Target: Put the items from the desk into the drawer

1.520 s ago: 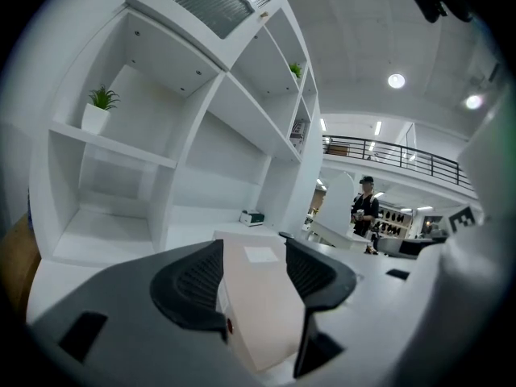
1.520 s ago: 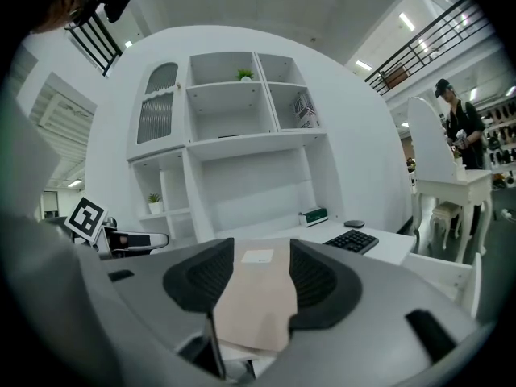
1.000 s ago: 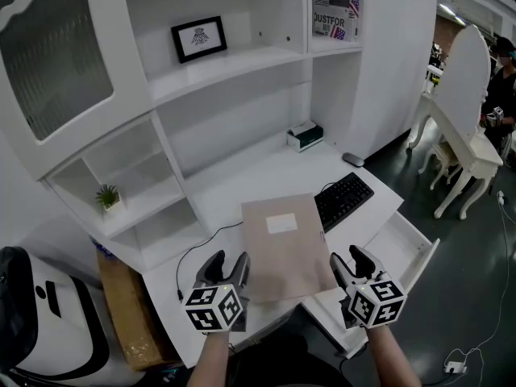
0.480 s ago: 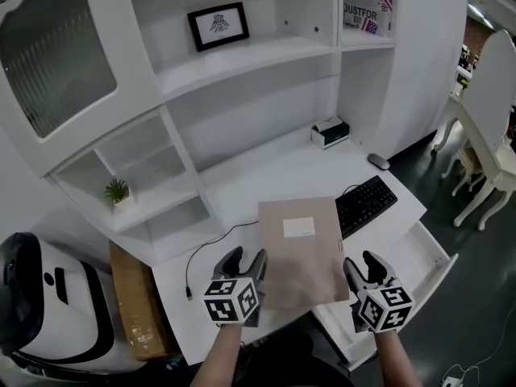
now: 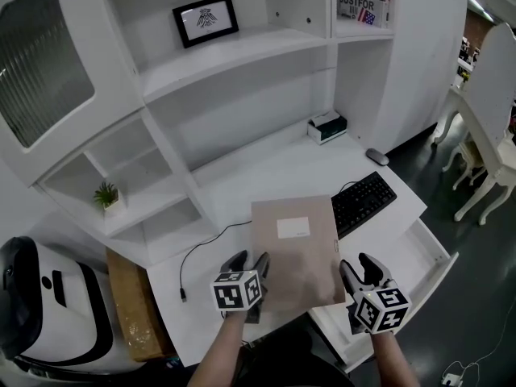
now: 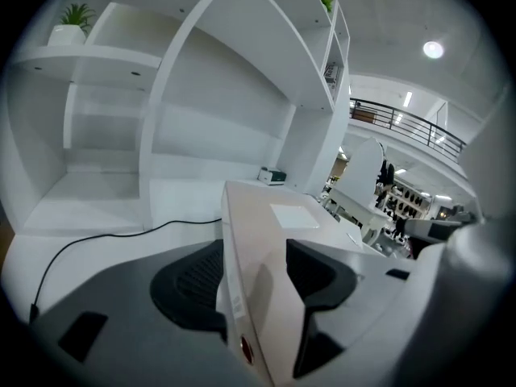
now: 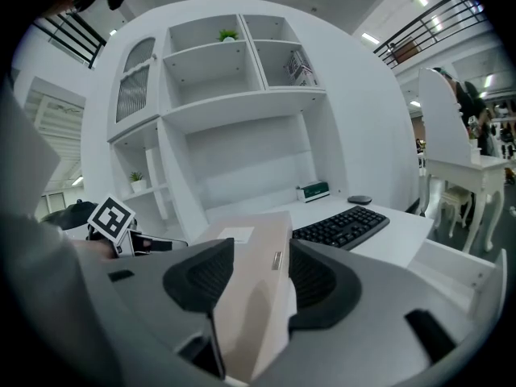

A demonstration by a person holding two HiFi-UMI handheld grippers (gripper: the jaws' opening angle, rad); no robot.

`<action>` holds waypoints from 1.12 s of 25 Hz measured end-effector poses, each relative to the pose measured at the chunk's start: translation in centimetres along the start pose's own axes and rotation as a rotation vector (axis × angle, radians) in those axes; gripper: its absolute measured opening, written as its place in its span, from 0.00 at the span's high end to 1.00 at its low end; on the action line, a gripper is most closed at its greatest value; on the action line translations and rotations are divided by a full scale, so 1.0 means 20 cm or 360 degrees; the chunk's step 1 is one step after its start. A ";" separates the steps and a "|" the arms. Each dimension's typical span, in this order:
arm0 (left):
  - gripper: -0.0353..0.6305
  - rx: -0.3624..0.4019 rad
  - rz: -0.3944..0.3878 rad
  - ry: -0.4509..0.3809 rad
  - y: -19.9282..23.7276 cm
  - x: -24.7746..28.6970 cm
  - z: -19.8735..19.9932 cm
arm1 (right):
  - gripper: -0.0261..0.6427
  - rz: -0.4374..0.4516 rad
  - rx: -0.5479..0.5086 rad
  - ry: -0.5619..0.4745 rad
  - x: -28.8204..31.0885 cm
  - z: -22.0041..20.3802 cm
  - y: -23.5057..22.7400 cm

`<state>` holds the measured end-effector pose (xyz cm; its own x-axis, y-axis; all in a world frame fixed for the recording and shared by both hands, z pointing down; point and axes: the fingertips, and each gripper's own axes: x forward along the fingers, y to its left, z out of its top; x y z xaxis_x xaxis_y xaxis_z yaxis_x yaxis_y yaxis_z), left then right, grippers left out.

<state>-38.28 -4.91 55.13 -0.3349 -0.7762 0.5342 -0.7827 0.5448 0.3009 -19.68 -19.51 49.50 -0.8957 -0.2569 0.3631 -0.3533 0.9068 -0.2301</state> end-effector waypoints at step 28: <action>0.62 -0.0107 -0.0064 0.0135 -0.03 0.10 -0.11 | 0.53 0.0167 0.0167 0.0406 0.34 -0.32 -0.06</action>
<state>-37.34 -5.98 57.79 -0.2560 -0.7697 0.5848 -0.7566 0.5361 0.3743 -23.56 -20.26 58.07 -0.8367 -0.0589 0.5445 -0.2999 0.8811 -0.3657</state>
